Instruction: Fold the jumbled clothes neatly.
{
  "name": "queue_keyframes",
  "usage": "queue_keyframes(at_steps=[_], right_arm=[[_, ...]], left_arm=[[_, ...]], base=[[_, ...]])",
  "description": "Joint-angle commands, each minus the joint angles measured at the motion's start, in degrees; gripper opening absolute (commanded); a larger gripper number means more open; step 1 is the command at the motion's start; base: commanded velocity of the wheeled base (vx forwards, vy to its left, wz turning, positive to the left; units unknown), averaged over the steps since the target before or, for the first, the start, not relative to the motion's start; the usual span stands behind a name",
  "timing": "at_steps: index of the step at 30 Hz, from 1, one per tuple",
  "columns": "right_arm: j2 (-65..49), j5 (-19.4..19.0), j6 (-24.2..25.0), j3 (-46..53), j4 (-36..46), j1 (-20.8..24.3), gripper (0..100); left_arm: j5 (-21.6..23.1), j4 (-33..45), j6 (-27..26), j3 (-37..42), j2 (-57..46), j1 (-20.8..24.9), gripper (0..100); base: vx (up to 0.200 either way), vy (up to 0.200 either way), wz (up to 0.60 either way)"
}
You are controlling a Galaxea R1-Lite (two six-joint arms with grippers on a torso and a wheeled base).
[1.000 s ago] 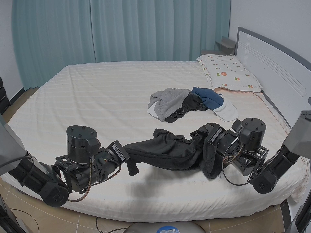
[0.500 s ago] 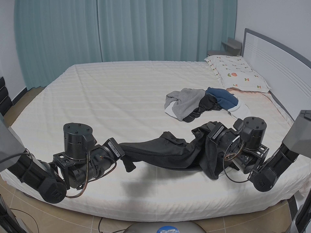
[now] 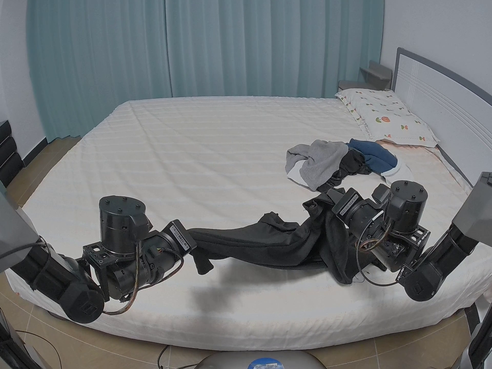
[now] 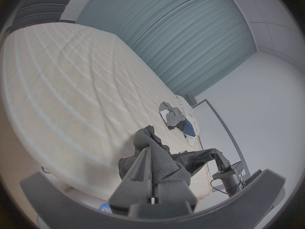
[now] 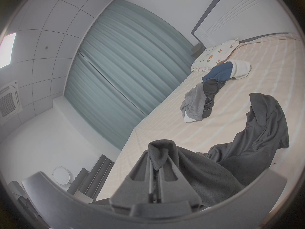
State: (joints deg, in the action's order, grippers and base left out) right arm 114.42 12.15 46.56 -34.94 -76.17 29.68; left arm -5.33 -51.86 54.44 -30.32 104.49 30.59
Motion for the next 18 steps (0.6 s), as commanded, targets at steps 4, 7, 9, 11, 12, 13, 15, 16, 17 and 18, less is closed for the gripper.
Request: queue_keyframes(at_steps=[4, 7, 9, 11, 12, 13, 15, 16, 17, 18], right_arm=[[-0.5, 0.0, 0.0, 0.0, 0.0, -0.2, 0], [-0.4, -0.1, 0.0, 0.0, 0.0, -0.2, 0], [-0.3, -0.1, 0.0, -0.1, 0.0, 0.0, 0], [-0.5, -0.1, 0.0, -0.1, 0.0, 0.2, 0], [-0.7, -0.1, 0.0, -0.3, 0.0, 0.3, 0], [-0.7, -0.1, 0.0, -0.6, 0.0, 0.4, 0], [-0.7, -0.1, 0.0, -0.7, 0.0, 0.5, 0], [-0.5, -0.1, -0.1, -0.7, 0.0, 0.5, 0], [-0.4, -0.1, -0.1, -0.7, 0.0, 0.5, 0], [-0.3, -0.1, -0.1, -0.7, 0.0, 0.4, 0]], left_arm=[[-0.1, 0.0, 0.0, 0.2, -0.2, 0.0, 0], [-0.1, 0.0, 0.0, 0.3, -0.3, 0.0, 0], [-0.1, 0.1, 0.0, 0.3, -0.4, -0.1, 0], [-0.1, 0.1, 0.0, 0.3, -0.5, -0.1, 0], [-0.2, 0.2, -0.1, 0.3, -0.7, -0.1, 0], [-0.1, 0.3, -0.1, 0.3, -0.9, -0.2, 0], [-0.1, 0.4, -0.1, 0.3, -1.2, -0.4, 0], [-0.1, 0.5, 0.0, 0.4, -1.2, -0.5, 0], [-0.1, 0.5, 0.0, 0.6, -1.2, -0.5, 0], [-0.2, 0.5, 0.0, 0.9, -1.1, -0.5, 0]], base=[[0.000, 0.200, 0.00], [0.000, 0.200, 0.00], [0.000, 0.200, 0.00], [0.000, 0.200, 0.00], [0.000, 0.200, 0.00], [0.000, 0.200, 0.00], [0.000, 0.200, 0.00], [0.000, 0.200, 0.00], [0.000, 0.200, 0.00], [0.000, 0.200, 0.00]])
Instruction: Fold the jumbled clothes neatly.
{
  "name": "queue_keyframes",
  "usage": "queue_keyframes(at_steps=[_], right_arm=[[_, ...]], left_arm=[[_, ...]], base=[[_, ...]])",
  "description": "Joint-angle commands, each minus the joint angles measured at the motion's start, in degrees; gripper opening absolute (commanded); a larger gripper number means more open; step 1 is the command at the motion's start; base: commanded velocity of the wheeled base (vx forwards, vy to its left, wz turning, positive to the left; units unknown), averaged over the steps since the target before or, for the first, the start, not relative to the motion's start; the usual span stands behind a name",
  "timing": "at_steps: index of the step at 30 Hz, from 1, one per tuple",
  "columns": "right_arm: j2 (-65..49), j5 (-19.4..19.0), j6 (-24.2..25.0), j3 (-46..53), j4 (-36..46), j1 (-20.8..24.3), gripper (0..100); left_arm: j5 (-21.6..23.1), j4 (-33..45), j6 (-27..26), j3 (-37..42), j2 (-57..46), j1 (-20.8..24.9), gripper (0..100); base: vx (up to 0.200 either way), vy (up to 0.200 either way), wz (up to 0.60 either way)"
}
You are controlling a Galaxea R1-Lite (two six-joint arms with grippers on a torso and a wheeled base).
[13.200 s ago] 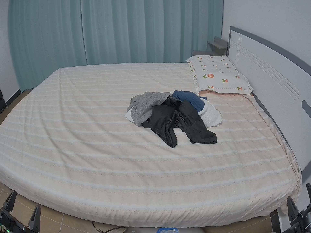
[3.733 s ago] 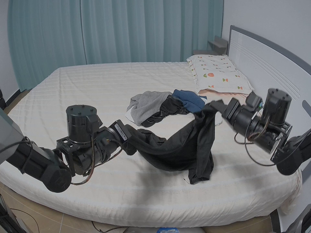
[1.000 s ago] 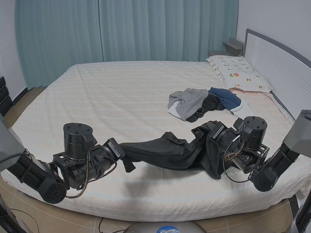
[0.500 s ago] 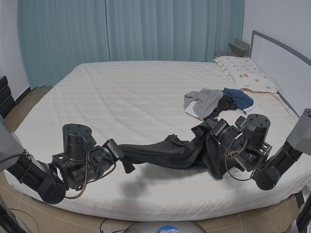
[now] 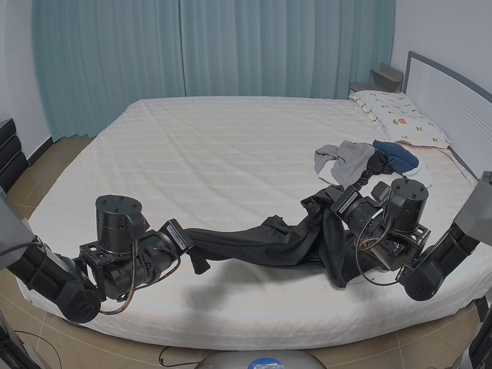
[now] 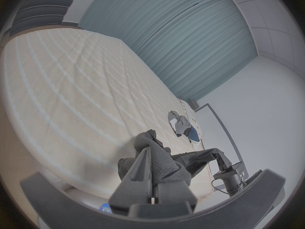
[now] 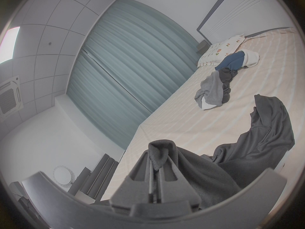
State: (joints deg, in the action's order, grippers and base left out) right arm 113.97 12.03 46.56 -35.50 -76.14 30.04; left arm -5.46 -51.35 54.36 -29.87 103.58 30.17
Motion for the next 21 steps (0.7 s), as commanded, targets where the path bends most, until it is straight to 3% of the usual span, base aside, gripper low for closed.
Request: queue_keyframes(at_steps=[1, 16, 21], right_arm=[[0.1, 0.0, -0.1, -0.1, -0.1, 0.0, 0], [-6.6, 0.0, -3.3, 4.6, 1.3, 0.0, 0], [-8.7, 0.2, -3.3, 7.3, 2.1, 0.1, 0]], left_arm=[[-0.1, 0.0, 0.0, 0.4, -0.2, -0.1, 0], [-0.1, -0.4, 0.1, 1.2, -1.5, 1.4, 0], [-0.1, -0.3, 0.0, 4.3, -3.1, 1.6, 0]], base=[[0.000, 0.200, 0.00], [0.000, 0.000, 0.00], [-0.200, 0.000, 0.00]])
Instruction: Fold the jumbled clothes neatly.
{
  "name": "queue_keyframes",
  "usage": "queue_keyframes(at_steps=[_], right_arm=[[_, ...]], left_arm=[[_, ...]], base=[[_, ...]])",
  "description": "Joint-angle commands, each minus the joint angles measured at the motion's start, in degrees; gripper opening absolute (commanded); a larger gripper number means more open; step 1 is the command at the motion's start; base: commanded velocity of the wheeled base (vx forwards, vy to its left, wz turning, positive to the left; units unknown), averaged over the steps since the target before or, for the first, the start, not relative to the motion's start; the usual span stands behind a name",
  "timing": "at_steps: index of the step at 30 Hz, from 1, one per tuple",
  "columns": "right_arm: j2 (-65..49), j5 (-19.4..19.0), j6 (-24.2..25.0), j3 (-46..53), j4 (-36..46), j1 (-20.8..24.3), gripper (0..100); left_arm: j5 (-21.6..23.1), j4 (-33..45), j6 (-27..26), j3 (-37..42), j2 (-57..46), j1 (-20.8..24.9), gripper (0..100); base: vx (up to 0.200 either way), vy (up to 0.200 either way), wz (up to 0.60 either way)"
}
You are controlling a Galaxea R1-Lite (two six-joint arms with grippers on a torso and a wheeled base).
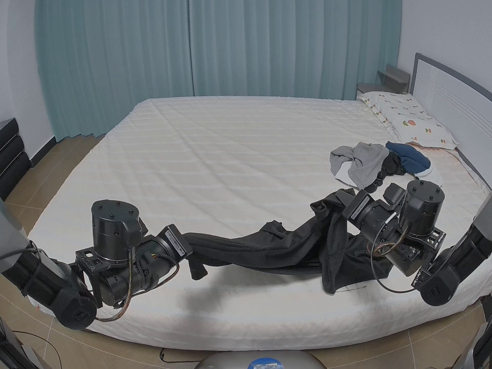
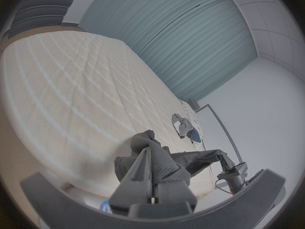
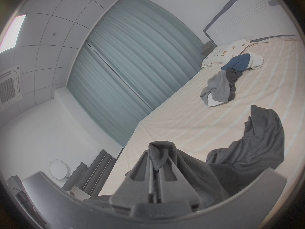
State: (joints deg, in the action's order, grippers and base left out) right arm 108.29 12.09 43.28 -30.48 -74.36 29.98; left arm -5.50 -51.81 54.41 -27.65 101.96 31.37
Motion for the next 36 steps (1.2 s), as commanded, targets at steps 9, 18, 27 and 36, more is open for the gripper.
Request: queue_keyframes(at_steps=[9, 18, 27, 36], right_arm=[[-15.6, 0.8, -3.1, 11.0, 0.6, 3.4, 0], [-37.4, 2.6, -7.3, 2.3, 20.2, 2.5, 0], [-45.5, 3.1, -7.2, -24.9, 45.4, 1.4, 0], [-36.7, 3.3, -7.4, -46.8, 57.2, -2.9, 0]], left_arm=[[-0.3, 2.1, -2.0, 7.8, -12.8, 2.1, 0], [-1.8, 12.4, -8.2, 4.1, -27.5, 2.6, 0], [-3.5, 35.7, -10.6, -17.4, -35.2, 0.4, 0], [-3.2, 47.3, -10.2, -33.2, -28.7, -3.5, 0]], base=[[-0.200, 0.000, 0.00], [-0.022, 0.000, 0.00], [0.000, 0.000, 0.00], [0.000, 0.000, 0.00]])
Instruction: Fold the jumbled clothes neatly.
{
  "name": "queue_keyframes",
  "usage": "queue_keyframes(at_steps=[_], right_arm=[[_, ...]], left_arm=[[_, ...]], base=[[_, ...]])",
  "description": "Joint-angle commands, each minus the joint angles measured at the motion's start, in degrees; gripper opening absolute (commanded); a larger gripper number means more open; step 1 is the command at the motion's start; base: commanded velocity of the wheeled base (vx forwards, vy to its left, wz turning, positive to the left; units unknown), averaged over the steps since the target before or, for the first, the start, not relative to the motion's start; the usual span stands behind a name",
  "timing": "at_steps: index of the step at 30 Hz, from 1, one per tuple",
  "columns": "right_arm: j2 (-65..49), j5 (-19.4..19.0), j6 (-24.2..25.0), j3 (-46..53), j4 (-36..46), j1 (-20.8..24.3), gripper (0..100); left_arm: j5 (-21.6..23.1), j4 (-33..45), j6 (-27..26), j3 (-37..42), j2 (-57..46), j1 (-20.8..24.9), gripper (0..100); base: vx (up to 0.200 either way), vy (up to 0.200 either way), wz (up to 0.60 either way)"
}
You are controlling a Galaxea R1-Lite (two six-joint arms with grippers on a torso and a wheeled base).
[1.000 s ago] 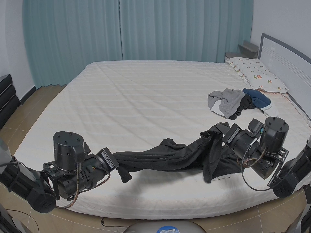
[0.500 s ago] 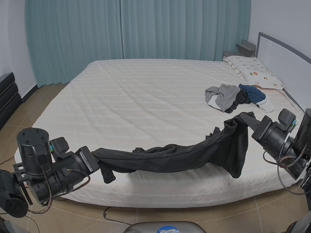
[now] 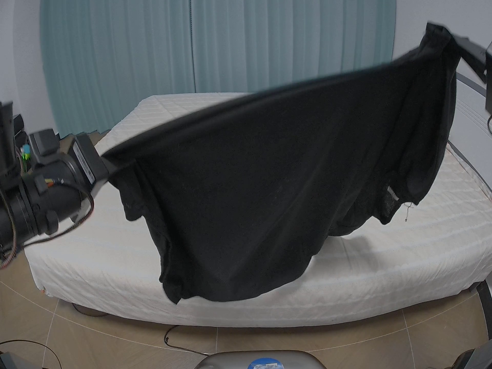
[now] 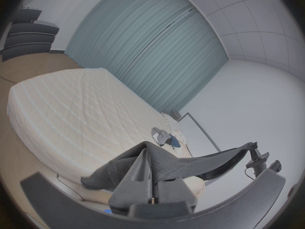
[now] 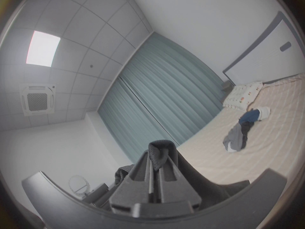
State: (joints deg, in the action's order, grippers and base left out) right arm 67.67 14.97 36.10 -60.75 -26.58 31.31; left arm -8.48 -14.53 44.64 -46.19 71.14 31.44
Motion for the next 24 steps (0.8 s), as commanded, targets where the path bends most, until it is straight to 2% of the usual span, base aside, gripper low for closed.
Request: queue_keyframes(at_steps=[1, 7, 16, 24], right_arm=[[4.4, 0.4, -0.2, -16.9, 9.4, -4.6, 0], [14.8, -0.5, 0.2, -18.8, 8.8, -9.8, 0], [28.0, -0.5, 0.1, -19.5, -1.5, -11.7, 0], [38.3, -0.6, -0.1, -20.9, -8.2, -12.1, 0]], left_arm=[[-0.1, 10.2, -0.3, -14.9, 2.3, -3.8, 0], [0.5, 9.2, 0.0, -18.3, 11.4, -6.7, 0], [3.4, 2.1, 2.7, -20.7, 24.5, -8.8, 0], [3.2, -3.8, 2.6, -25.2, 38.1, -9.5, 0]], base=[[0.000, 0.000, 0.00], [0.000, 0.000, 0.00], [0.200, 0.000, 0.00], [0.200, 0.000, 0.00]])
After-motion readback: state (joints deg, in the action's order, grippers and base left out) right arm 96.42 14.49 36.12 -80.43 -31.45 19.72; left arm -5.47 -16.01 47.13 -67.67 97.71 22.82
